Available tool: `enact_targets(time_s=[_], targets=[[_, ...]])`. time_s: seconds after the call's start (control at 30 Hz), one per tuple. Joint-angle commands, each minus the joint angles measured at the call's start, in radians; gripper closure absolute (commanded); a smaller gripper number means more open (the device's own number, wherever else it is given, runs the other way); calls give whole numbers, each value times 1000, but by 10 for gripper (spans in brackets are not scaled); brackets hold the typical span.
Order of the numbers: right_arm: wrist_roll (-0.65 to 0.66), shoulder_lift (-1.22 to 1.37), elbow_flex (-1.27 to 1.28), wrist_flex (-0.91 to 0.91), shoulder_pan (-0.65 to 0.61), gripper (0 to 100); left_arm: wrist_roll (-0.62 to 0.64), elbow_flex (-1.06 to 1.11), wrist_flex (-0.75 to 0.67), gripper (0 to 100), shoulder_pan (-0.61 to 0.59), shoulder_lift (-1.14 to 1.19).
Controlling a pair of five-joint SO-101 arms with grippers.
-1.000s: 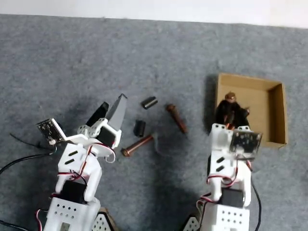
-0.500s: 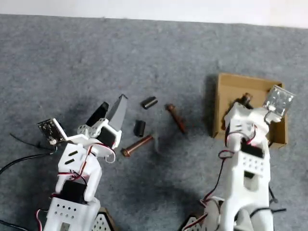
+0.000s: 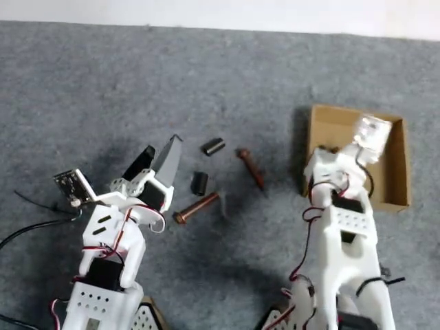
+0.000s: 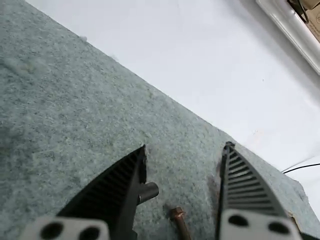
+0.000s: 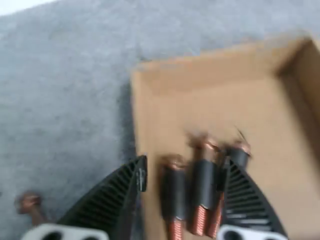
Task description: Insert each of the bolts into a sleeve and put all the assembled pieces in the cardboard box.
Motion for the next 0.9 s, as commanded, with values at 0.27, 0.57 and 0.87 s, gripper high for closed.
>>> enact_targets(time_s=[0.27, 0.57, 0.87], targets=[[135, -541, 194, 211, -360, 793, -2, 8, -3, 766, -107, -10], [164, -489, 217, 294, -518, 793, 107, -18, -2, 766, -248, -10], [161, -208, 38, 282, -628, 793, 173, -25, 0, 766, -380, -10]])
